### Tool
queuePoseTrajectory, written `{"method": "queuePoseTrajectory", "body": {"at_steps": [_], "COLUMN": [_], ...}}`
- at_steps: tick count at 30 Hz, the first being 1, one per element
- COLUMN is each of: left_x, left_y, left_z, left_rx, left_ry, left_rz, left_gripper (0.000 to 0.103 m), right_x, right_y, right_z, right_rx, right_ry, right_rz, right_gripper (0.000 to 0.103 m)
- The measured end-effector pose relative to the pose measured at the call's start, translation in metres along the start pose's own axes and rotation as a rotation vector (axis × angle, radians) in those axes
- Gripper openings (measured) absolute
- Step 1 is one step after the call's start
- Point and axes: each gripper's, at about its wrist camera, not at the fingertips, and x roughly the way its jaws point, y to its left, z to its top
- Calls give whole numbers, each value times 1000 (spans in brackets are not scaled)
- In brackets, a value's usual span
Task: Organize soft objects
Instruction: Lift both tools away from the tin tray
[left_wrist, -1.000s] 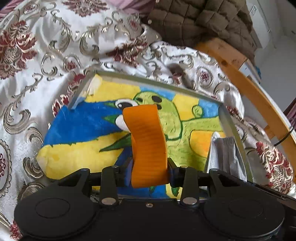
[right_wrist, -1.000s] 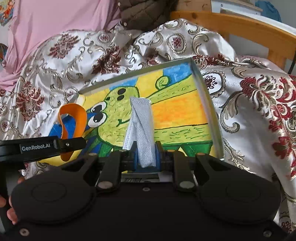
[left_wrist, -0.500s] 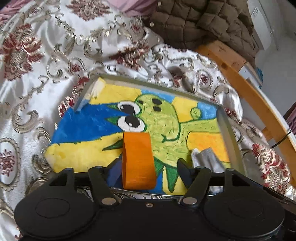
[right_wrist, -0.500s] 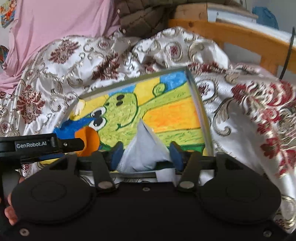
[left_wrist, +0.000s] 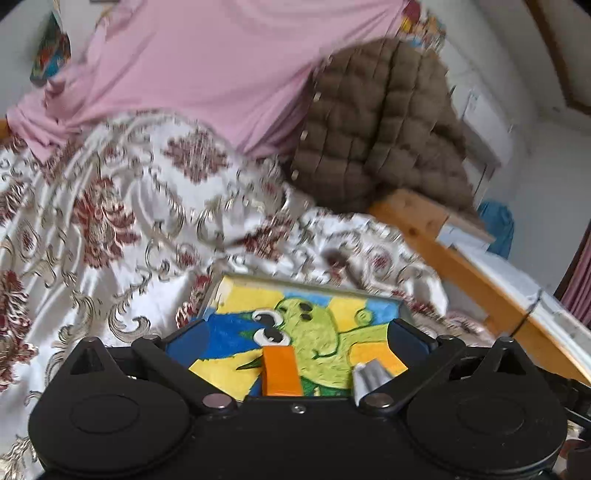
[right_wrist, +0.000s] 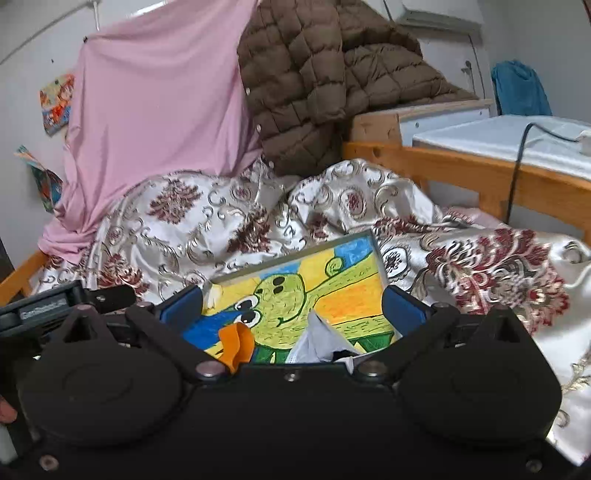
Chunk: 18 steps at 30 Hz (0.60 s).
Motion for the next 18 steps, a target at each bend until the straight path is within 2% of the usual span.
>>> {"method": "queuePoseTrajectory", "body": {"at_steps": [6,9,14,18], "left_x": [-62,-89,-128,-150], "left_y": [-14,-17,-2,10], "left_z": [-21,-32,-57,-74], "left_rx": [113,137,123,142], "left_ry": [-130,-180,-210,-183], "left_rz": [1,3,30,78], "left_gripper": [102,102,102,102], "right_x": [-50,-73,-95,-115], "right_y": [12,21,35,45], "right_z": [-9,-16,-32,-44], "right_rx": [-83,-154,-216,-240], "right_ry": [-129,-155,-153,-149], "right_rz": [-62,-86,-83,-52], "right_gripper": [103,103,102,103]}}
